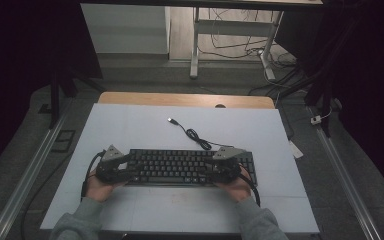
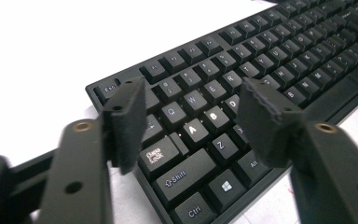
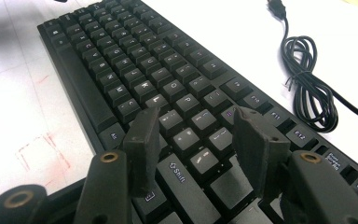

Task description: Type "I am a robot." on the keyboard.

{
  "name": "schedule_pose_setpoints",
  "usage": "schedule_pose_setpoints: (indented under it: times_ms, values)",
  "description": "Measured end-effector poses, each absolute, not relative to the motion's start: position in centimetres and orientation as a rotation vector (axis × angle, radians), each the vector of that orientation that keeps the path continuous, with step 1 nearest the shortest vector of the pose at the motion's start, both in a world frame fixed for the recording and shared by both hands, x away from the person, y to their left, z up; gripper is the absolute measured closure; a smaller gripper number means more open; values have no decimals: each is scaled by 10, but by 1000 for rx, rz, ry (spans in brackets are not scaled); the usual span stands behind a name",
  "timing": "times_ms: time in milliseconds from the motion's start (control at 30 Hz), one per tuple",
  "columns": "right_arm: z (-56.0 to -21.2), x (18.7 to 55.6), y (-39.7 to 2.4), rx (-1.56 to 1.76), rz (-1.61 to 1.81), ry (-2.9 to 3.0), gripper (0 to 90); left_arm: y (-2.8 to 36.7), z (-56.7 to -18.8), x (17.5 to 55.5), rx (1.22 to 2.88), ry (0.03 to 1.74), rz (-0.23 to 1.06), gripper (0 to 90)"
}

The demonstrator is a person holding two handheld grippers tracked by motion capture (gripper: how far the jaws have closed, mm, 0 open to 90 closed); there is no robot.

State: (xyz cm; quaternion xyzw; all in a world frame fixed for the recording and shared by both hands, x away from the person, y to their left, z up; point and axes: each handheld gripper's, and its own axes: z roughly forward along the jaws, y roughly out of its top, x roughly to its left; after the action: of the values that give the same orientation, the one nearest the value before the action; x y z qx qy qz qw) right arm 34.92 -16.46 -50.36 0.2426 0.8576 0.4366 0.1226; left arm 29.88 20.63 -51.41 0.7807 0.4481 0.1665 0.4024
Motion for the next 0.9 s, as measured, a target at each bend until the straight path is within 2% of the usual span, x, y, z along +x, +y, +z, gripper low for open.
schedule_pose_setpoints:
  times_ms: [133,467,900]
  values:
    - [-503,350,-166,715,1270,2501,514,205,-516,299,1997,1129,423,553]
    - [-504,351,-165,708,1263,2505,512,196,-520,303,2054,1102,439,878]
    - [-505,351,-164,709,1245,2513,511,190,-526,306,2089,1099,433,891]
